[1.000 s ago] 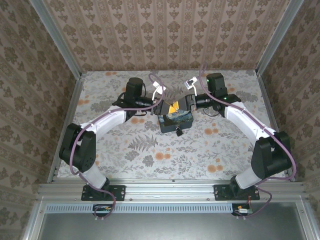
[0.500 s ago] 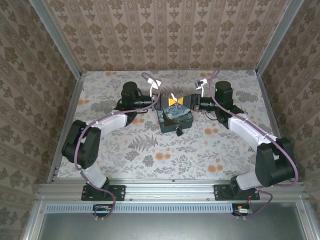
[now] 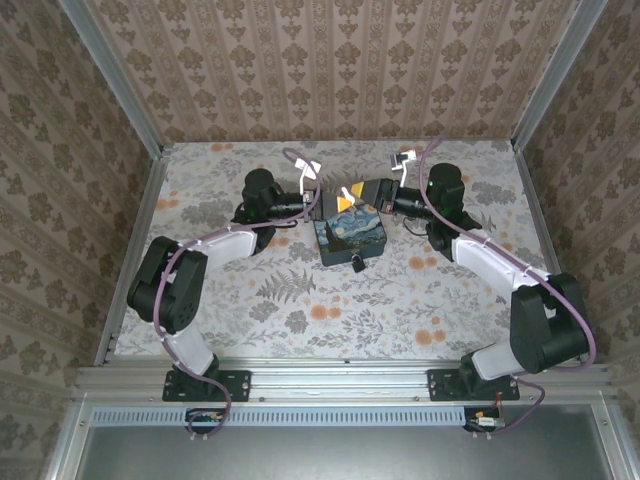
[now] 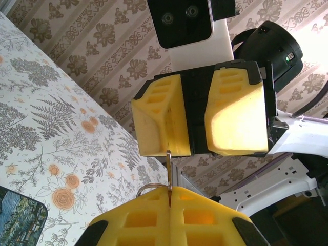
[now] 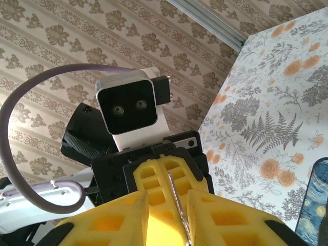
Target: Unlock a padlock with a key
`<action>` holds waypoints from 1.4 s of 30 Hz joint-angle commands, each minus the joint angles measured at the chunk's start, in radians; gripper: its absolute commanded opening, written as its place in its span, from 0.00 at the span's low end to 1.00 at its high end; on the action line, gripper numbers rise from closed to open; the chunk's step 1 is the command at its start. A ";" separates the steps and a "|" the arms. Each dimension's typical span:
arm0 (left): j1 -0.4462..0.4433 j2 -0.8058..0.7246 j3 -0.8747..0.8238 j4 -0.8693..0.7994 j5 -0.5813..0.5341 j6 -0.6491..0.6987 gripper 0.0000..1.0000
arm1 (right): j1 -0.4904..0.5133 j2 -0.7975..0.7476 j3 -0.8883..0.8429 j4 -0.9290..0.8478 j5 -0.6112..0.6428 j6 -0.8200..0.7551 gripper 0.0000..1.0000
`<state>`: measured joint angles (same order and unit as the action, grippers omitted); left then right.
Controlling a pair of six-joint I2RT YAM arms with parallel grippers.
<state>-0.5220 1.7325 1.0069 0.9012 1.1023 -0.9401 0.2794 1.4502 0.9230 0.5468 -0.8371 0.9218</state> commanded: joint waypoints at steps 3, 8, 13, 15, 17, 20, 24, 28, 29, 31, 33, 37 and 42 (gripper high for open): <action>0.006 -0.026 -0.008 0.082 0.004 -0.031 0.00 | 0.003 0.018 -0.020 0.058 -0.006 0.025 0.26; 0.007 -0.022 -0.002 0.099 0.001 -0.043 0.00 | 0.005 0.018 -0.029 0.062 -0.024 0.022 0.25; 0.007 -0.024 -0.002 0.096 -0.001 -0.043 0.00 | 0.010 0.018 -0.030 0.065 -0.035 0.023 0.22; 0.008 -0.027 -0.004 0.092 -0.009 -0.039 0.00 | 0.013 0.020 -0.031 0.066 -0.040 0.026 0.22; 0.007 -0.029 -0.005 0.087 -0.009 -0.036 0.00 | 0.015 0.018 -0.037 0.075 -0.039 0.032 0.22; 0.008 -0.031 -0.003 0.075 -0.007 -0.029 0.00 | 0.014 0.012 -0.049 0.091 -0.033 0.041 0.23; 0.011 -0.036 -0.008 0.068 -0.010 -0.022 0.00 | 0.015 0.012 -0.046 0.103 -0.048 0.047 0.22; 0.011 -0.037 -0.008 0.075 -0.011 -0.026 0.00 | 0.020 0.021 -0.045 0.112 -0.062 0.052 0.20; 0.011 -0.037 -0.008 0.077 -0.012 -0.027 0.00 | 0.025 0.023 -0.040 0.115 -0.067 0.053 0.19; 0.011 -0.037 -0.008 0.091 -0.013 -0.035 0.00 | 0.034 0.026 -0.035 0.115 -0.075 0.054 0.18; 0.012 -0.034 -0.008 0.103 -0.013 -0.045 0.00 | 0.040 0.029 -0.032 0.116 -0.079 0.054 0.16; 0.013 -0.031 -0.007 0.119 -0.012 -0.057 0.00 | 0.044 0.033 -0.030 0.122 -0.083 0.054 0.09; 0.013 -0.036 -0.010 0.103 -0.016 -0.052 0.00 | 0.049 0.023 -0.054 0.223 -0.092 0.085 0.01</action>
<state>-0.5095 1.7302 1.0031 0.9768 1.1030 -0.9916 0.3023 1.4750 0.8864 0.6632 -0.8673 0.9787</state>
